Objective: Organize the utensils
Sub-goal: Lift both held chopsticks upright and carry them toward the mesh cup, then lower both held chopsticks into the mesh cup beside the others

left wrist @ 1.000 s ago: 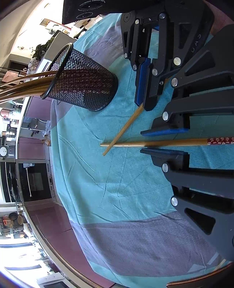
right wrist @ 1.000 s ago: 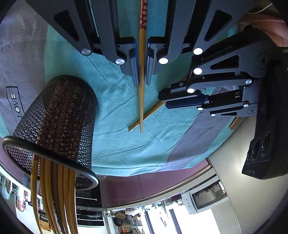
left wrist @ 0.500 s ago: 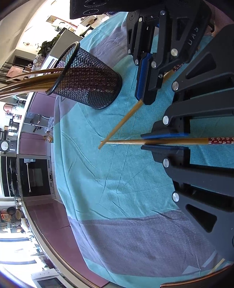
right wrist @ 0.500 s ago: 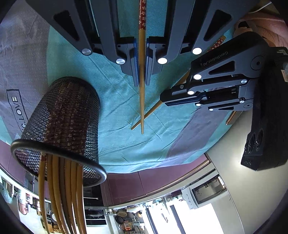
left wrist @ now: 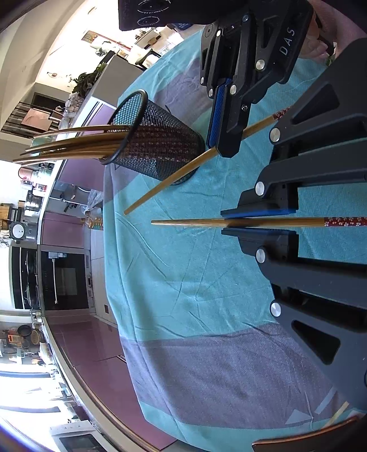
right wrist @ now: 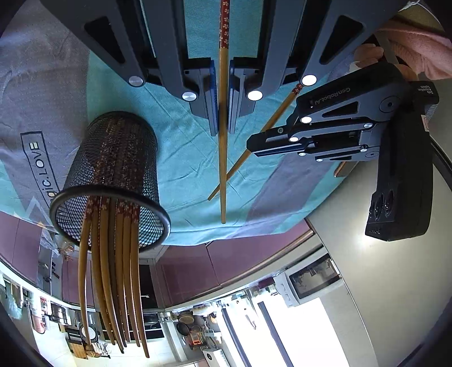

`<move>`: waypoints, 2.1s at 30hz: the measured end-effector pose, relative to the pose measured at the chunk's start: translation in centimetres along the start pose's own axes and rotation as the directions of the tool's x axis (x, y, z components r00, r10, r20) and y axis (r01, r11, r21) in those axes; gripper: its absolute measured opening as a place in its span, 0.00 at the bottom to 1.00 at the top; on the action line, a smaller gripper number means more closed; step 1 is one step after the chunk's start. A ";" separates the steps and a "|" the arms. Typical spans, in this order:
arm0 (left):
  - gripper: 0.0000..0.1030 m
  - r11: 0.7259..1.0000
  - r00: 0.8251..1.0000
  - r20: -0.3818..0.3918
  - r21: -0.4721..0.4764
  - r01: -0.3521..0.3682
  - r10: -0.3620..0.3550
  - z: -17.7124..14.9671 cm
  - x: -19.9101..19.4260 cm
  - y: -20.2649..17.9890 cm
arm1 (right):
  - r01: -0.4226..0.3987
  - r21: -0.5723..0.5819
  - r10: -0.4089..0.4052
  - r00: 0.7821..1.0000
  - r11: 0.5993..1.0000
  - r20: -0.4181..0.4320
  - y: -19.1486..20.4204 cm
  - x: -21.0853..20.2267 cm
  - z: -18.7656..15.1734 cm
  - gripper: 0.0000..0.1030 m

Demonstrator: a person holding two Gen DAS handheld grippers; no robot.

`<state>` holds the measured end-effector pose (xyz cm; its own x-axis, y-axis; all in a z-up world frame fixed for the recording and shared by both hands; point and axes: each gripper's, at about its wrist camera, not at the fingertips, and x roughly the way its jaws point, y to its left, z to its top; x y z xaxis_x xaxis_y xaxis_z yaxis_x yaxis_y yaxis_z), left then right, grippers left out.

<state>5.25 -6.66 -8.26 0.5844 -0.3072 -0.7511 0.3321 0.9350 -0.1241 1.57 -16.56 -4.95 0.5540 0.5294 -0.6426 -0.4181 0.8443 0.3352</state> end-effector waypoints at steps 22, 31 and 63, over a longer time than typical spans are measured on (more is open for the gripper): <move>0.07 0.995 0.992 0.080 -0.009 0.098 -0.097 1.0 -3.2 -0.7 | -0.012 0.019 0.010 0.994 1.000 0.112 -0.8 -4.2 0.5 0.05; 0.07 0.993 0.988 0.103 -0.008 0.118 -0.117 1.4 -4.2 -0.7 | -0.015 0.034 0.011 0.990 0.999 0.138 -1.3 -5.4 0.6 0.05; 0.07 0.987 0.976 0.149 0.015 0.161 -0.161 2.2 -6.1 -1.2 | -0.008 0.025 0.003 0.979 1.000 0.202 -1.4 -7.7 1.3 0.06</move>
<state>2.87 -6.32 -2.11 0.6268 -0.4770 -0.6161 0.4330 0.8706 -0.2335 -1.13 -21.73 0.43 0.6867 0.5374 -0.4896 -0.4045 0.8420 0.3569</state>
